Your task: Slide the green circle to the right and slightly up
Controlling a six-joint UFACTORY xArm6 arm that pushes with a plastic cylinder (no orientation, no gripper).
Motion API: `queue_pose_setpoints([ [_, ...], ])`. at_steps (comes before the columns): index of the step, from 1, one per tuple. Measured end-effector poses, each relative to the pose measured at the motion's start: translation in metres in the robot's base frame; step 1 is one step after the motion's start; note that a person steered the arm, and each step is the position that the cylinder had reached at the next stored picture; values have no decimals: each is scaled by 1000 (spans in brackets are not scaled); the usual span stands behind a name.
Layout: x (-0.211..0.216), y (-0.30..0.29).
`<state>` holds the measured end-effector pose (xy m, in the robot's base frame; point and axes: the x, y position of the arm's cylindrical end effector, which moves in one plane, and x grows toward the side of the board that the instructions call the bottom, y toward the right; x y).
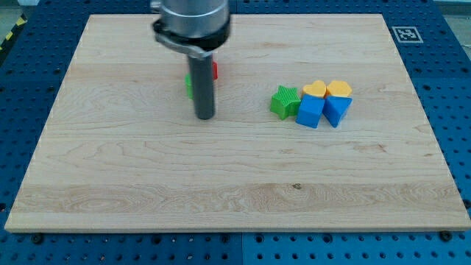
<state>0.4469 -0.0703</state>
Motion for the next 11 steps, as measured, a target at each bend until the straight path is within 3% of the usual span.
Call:
queue_pose_setpoints([
  [1, -2, -43],
  [3, -60, -51],
  [5, -56, 3],
  [7, -24, 9],
  [9, -21, 72],
  [11, -18, 88],
])
